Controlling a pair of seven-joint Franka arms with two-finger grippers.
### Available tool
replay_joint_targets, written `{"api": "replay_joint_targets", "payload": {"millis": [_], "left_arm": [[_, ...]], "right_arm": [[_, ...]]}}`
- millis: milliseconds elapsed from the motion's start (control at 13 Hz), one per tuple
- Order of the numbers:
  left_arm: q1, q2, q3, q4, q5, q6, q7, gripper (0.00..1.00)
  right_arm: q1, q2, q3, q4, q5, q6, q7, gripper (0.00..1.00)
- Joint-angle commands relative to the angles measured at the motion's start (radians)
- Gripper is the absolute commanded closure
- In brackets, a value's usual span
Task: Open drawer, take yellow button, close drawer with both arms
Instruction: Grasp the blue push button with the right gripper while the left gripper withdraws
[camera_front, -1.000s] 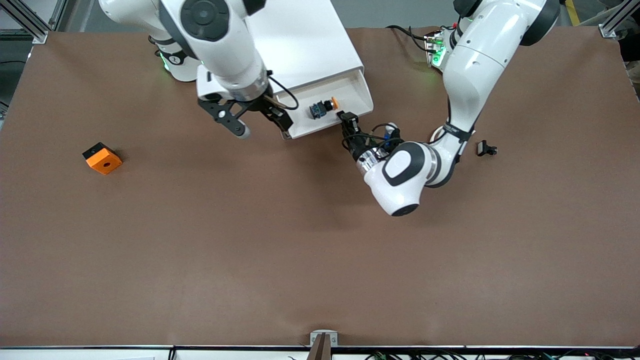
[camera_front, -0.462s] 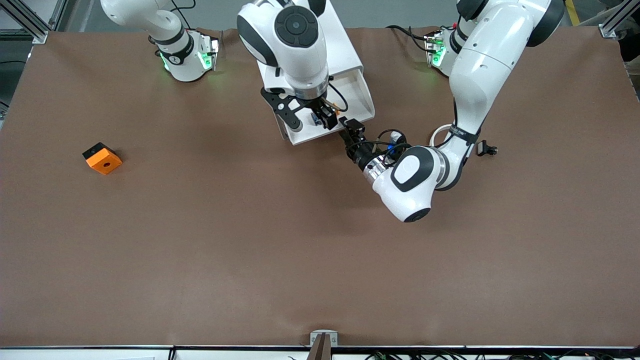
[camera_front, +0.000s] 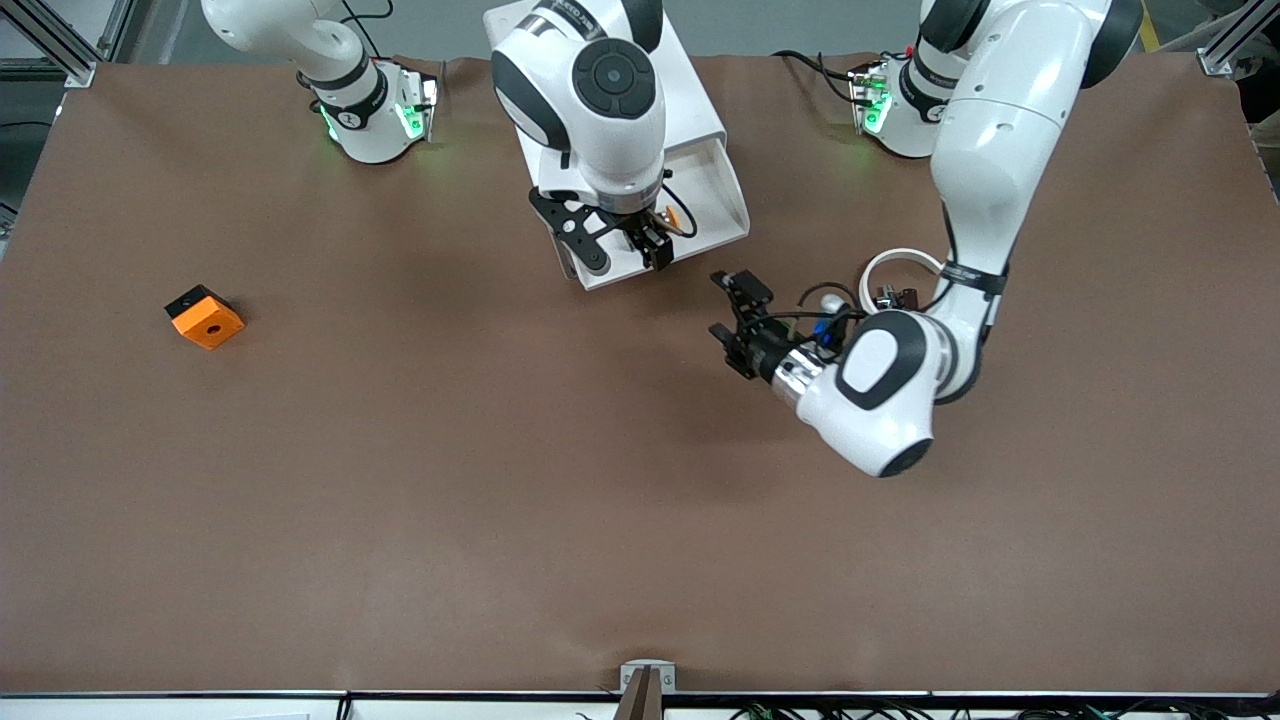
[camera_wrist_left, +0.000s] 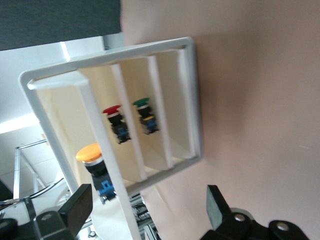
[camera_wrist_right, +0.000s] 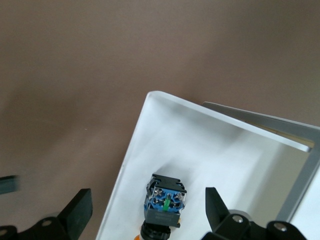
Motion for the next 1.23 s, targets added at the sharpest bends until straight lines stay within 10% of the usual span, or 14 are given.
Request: {"api": "replay_joint_targets", "payload": {"millis": [0,615,1077,1154], "left_arm": [[-0.006,0.002,0.068,0.054,0.068,-0.01,0.084,0.0],[-0.055,-0.109,0.105,0.059,0.548,0.016,0.88,0.0],[-0.041,-0.22,0.115,0.06,0.694,0.007,1.151,0.0],[-0.043,-0.244,0.118,0.06,0.731,0.007,1.189,0.0]], "right_arm": [[0.028,0.008,-0.007,-0.021,-0.009,0.004,0.021,0.0],[0.04,0.008,-0.007,-0.066,0.007,0.002,0.033,0.0],[0.054,0.009,-0.007,-0.061,0.023,0.022,0.03,0.54],[0.059,0.012,-0.007,-0.058,0.023,0.03,0.032,0.77]]}}
